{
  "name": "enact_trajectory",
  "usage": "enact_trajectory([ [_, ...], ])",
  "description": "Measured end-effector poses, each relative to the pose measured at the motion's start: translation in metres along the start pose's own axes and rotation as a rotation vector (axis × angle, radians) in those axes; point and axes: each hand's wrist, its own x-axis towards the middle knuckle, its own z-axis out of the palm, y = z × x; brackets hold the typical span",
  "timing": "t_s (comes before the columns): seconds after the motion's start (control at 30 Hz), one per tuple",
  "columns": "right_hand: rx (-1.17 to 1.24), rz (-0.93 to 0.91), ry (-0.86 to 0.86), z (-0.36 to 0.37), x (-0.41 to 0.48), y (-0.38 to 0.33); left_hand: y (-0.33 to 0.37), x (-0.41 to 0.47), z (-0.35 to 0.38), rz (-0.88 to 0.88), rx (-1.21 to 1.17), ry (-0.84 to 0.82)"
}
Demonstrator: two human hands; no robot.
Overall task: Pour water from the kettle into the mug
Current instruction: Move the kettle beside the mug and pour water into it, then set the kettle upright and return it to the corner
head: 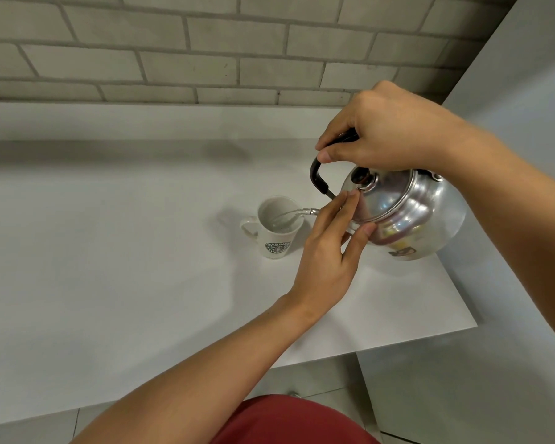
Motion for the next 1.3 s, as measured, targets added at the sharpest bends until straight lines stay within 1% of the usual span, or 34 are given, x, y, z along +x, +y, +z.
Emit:
enact_trajectory([
  [0.6,-0.001,-0.013,0.019,0.009,0.007,0.009,-0.003,0.000,-0.001,-0.018,0.025,-0.002],
  [0.83,0.049,-0.034,0.099,0.021,-0.003,0.018,-0.007,-0.004,-0.009,-0.061,0.068,-0.077],
  [0.97,0.150,0.009,0.184,0.034,-0.017,0.033,-0.004,-0.007,-0.015,-0.055,0.184,-0.134],
  [1.1,0.278,0.100,0.304,0.051,-0.038,0.045,-0.002,-0.007,-0.025,0.023,0.332,-0.168],
  [1.3,0.588,0.289,0.462,0.077,-0.071,0.055,-0.003,-0.005,-0.031,0.143,0.492,-0.245],
])
